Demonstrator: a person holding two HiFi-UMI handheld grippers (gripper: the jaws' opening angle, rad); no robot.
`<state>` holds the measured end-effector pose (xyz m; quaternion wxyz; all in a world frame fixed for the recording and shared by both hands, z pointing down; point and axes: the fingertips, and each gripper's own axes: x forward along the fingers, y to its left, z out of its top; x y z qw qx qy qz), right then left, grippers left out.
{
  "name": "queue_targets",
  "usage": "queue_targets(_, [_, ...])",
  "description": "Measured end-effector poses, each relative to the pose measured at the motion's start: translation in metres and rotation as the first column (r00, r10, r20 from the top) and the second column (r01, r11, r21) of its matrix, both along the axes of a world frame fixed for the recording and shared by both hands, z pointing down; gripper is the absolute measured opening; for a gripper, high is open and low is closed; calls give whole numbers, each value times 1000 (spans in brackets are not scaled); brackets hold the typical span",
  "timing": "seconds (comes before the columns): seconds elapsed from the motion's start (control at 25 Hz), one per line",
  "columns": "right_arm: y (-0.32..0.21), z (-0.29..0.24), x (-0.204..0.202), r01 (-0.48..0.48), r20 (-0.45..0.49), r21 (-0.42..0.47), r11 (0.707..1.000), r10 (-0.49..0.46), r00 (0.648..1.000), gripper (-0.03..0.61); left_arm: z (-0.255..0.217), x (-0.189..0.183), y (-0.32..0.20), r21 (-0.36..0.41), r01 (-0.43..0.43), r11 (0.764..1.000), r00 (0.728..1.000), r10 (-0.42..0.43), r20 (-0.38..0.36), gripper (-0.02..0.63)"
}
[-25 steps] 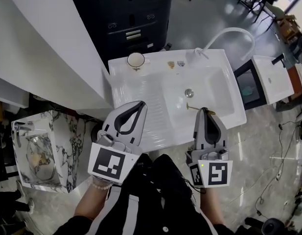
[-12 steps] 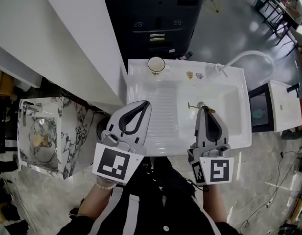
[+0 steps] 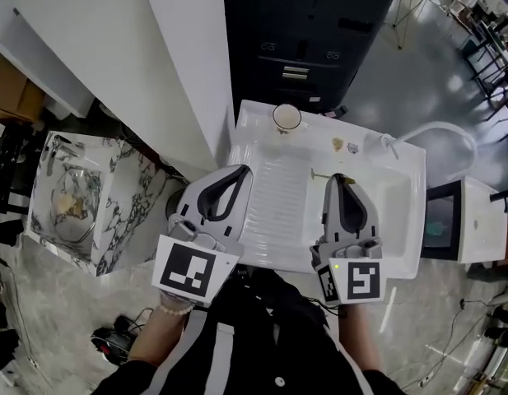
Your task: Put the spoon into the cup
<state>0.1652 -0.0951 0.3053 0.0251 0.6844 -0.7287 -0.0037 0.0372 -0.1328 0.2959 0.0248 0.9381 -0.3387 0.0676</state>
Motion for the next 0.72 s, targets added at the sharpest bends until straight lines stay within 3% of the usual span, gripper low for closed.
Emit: queue_targets(0.72, [-15,16,14,50,-14,-35,998,-50,999,6,3,5,-3,-3,52,999,999,-52,-4,0])
